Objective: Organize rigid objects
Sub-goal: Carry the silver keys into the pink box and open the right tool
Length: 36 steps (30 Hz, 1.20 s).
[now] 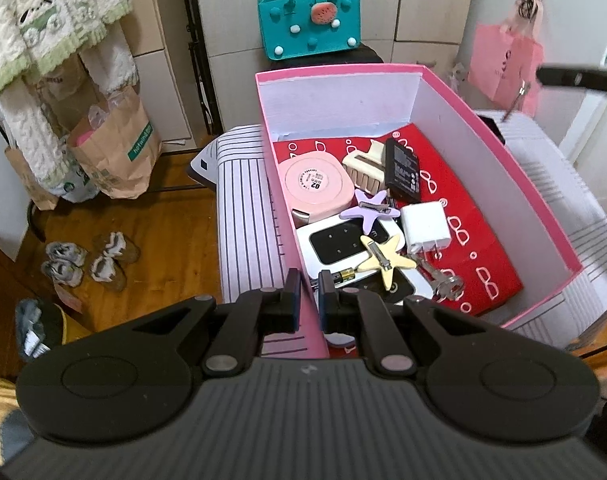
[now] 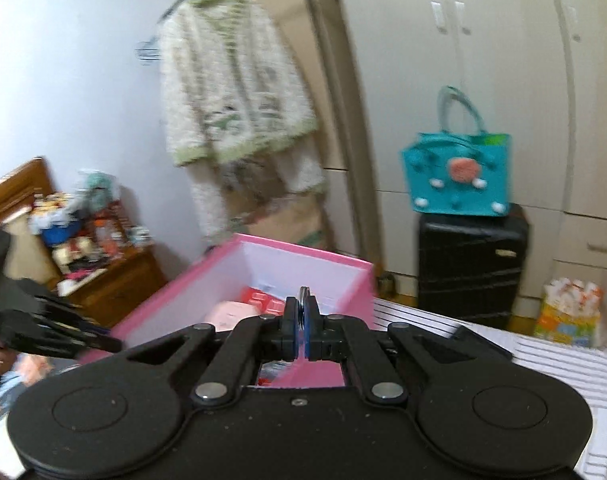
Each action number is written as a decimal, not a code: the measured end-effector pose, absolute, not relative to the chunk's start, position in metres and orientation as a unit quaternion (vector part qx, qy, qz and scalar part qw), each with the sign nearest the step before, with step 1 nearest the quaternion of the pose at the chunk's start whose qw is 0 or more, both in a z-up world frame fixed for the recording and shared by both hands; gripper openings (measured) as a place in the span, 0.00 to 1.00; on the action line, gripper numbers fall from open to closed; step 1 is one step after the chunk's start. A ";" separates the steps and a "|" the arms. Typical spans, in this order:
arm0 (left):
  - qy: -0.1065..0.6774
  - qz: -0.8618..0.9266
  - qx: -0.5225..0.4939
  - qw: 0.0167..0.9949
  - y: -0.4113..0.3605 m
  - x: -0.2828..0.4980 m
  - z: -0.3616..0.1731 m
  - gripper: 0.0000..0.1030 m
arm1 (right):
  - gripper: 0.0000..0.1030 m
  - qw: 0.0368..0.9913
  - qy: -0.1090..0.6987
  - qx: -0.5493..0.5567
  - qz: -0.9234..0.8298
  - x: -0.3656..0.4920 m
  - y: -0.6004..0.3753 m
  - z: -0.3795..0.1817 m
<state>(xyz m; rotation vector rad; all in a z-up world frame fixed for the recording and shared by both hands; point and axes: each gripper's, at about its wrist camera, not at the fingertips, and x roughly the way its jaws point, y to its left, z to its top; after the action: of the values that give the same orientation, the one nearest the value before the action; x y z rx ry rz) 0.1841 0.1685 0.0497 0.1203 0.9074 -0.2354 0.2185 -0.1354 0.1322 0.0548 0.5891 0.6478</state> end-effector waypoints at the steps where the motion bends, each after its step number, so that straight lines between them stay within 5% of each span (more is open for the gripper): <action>1: 0.438 -0.114 0.064 0.889 0.167 0.184 0.050 0.08 | 0.04 0.900 0.286 0.029 0.328 0.217 -0.131 0.137; 17: 0.443 -0.119 0.085 0.885 0.167 0.184 0.052 0.08 | 0.04 0.816 0.411 0.004 0.407 0.200 -0.070 0.078; 36: 0.441 -0.119 0.079 0.886 0.168 0.184 0.053 0.08 | 0.04 0.834 0.366 -0.024 0.412 0.233 -0.040 0.099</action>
<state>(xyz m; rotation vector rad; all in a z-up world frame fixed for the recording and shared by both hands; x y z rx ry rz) 0.1844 0.1676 0.0532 0.1644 0.9176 -0.2467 0.2327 -0.0395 0.0987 -0.0506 0.7743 0.8729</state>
